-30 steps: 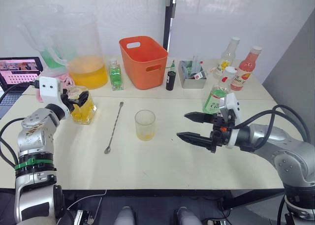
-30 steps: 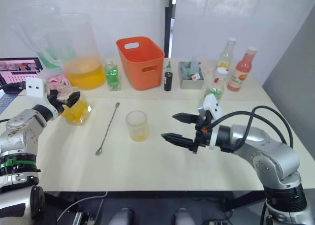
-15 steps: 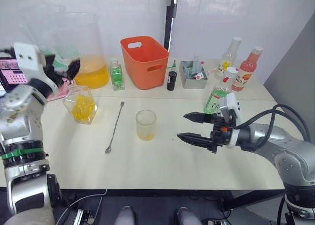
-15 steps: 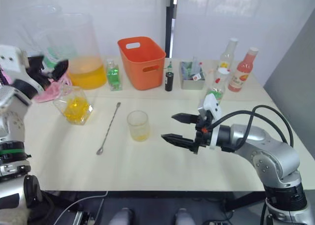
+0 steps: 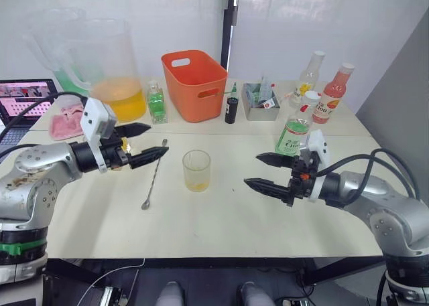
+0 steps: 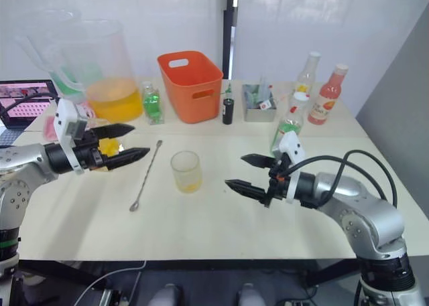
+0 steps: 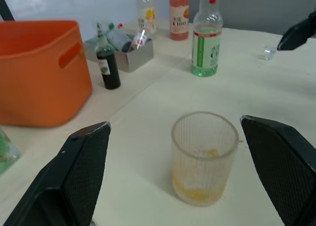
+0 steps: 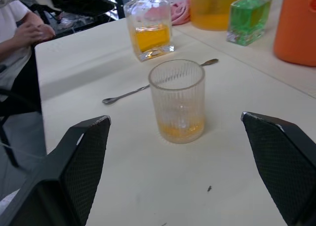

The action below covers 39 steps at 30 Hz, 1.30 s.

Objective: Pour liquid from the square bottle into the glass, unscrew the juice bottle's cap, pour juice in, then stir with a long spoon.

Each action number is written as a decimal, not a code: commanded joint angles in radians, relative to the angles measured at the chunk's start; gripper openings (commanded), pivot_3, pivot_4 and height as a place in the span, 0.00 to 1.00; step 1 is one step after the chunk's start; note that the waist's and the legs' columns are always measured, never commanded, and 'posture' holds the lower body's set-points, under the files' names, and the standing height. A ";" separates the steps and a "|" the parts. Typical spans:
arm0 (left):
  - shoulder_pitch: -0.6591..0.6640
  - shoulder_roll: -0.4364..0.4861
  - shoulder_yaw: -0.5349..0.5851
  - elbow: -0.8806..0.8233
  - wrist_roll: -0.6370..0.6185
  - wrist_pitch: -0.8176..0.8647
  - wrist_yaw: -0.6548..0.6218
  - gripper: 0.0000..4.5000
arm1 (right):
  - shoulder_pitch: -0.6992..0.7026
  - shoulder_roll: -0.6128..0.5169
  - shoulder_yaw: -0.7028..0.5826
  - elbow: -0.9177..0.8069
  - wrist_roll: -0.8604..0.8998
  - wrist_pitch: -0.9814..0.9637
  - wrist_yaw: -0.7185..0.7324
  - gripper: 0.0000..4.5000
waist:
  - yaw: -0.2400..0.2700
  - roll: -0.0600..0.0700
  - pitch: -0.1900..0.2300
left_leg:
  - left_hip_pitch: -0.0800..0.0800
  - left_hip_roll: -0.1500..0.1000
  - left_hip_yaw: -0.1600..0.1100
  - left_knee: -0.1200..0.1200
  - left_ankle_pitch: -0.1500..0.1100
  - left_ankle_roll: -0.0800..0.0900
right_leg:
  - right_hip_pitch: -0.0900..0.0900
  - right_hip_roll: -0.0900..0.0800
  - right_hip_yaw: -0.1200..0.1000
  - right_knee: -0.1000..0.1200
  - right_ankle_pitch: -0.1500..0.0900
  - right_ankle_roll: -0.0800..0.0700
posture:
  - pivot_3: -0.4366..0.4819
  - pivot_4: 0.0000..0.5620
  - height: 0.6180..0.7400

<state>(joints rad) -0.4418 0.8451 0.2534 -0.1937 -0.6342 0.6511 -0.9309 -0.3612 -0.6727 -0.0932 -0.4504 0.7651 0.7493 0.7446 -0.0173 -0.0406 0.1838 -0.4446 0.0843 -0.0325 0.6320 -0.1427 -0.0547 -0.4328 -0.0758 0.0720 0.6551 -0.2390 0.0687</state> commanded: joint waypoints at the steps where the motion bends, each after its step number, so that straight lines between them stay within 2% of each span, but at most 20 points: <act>1: 0.078 -0.025 0.061 0.009 0.033 -0.086 0.028 0.99 | 0.035 0.015 -0.034 -0.021 -0.039 -0.058 -0.036 1.00 | 0.000 0.000 0.000 | 0.000 0.000 0.000 0.000 0.000 0.000 | 0.000 0.000 0.000 0.000 0.000 0.000 | 0.48 0.27 0.70; 5: 0.192 -0.043 0.098 0.107 0.088 -0.196 0.012 0.99 | 0.093 0.041 -0.042 0.042 -0.130 -0.148 -0.073 1.00 | 0.000 0.000 0.000 | 0.003 0.000 0.001 -0.002 0.000 0.000 | 0.001 0.000 0.000 0.000 -0.001 -0.002 | 0.48 0.27 0.70; 8: 0.232 -0.025 0.102 0.158 0.081 -0.211 -0.045 0.99 | 0.114 0.056 -0.050 0.071 -0.174 -0.200 -0.091 1.00 | 0.002 0.000 0.000 | 0.003 0.000 0.001 -0.002 0.000 0.000 | 0.001 0.000 0.000 0.000 -0.004 -0.008 | 0.48 0.27 0.70; 12: 0.277 -0.046 0.126 0.149 0.051 -0.290 -0.125 0.99 | 0.175 0.072 -0.082 0.074 -0.226 -0.278 -0.117 1.00 | 0.008 0.000 0.000 | 0.003 0.000 0.001 -0.002 0.000 0.000 | 0.002 -0.001 0.000 -0.001 -0.006 -0.009 | 0.48 0.27 0.70; 14: 0.281 -0.057 0.137 0.145 0.046 -0.327 -0.144 0.99 | 0.194 0.082 -0.096 0.070 -0.243 -0.310 -0.130 1.00 | 0.008 0.000 0.000 | 0.003 0.000 0.001 -0.004 0.000 0.000 | 0.002 -0.001 0.000 -0.002 -0.006 -0.009 | 0.48 0.27 0.70; 21: 0.223 -0.068 0.116 0.194 -0.010 -0.328 -0.238 0.99 | 0.420 0.129 -0.264 -0.073 -0.177 -0.320 -0.178 1.00 | 0.007 0.000 0.000 | 0.005 0.000 0.002 -0.004 0.000 0.000 | 0.004 -0.001 0.000 -0.003 -0.006 -0.009 | 0.48 0.27 0.70; 23: 0.184 -0.069 0.087 0.245 0.007 -0.349 -0.275 0.99 | 0.495 0.168 -0.320 -0.101 -0.176 -0.336 -0.220 1.00 | 0.007 0.000 0.000 | 0.006 0.000 0.001 -0.004 0.000 0.000 | 0.006 -0.001 0.000 -0.003 -0.006 -0.009 | 0.48 0.27 0.70; 26: 0.149 -0.061 0.073 0.301 0.022 -0.370 -0.307 0.99 | 0.535 0.196 -0.352 -0.119 -0.160 -0.325 -0.253 1.00 | 0.004 0.001 0.000 | 0.008 0.000 0.002 -0.004 0.000 0.000 | 0.008 -0.001 0.000 -0.005 -0.006 -0.009 | 0.48 0.27 0.70; 31: 0.133 -0.056 0.072 0.328 0.025 -0.388 -0.339 0.99 | 0.525 0.186 -0.370 -0.110 -0.163 -0.312 -0.285 1.00 | -0.005 0.001 -0.001 | 0.009 0.001 0.003 -0.005 0.000 0.000 | 0.009 -0.001 0.000 -0.007 -0.006 -0.009 | 0.48 0.27 0.70; 35: 0.169 -0.060 0.083 0.293 0.021 -0.394 -0.336 0.99 | 0.416 0.146 -0.386 -0.037 -0.154 -0.263 -0.322 1.00 | -0.007 0.001 -0.001 | 0.009 0.001 0.003 -0.005 0.000 0.000 | 0.009 -0.001 0.000 -0.007 -0.005 -0.009 | 0.48 0.27 0.70; 39: 0.273 -0.065 0.135 0.183 0.013 -0.409 -0.286 0.99 | 0.187 0.043 -0.354 0.140 -0.172 -0.222 -0.308 1.00 | -0.014 0.002 0.000 | 0.009 0.001 0.005 -0.005 0.000 0.000 | 0.008 -0.002 0.001 -0.008 -0.005 -0.010 | 0.48 0.27 0.70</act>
<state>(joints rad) -0.1747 0.7757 0.3425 0.0436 -0.6056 0.2605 -1.2333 -0.1426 -0.6087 -0.4384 -0.3256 0.5997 0.5294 0.4324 -0.0313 -0.0382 0.1842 -0.4356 0.0852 -0.0279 0.6266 -0.1429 -0.0548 -0.4244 -0.0777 0.0726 0.6468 -0.2440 0.0591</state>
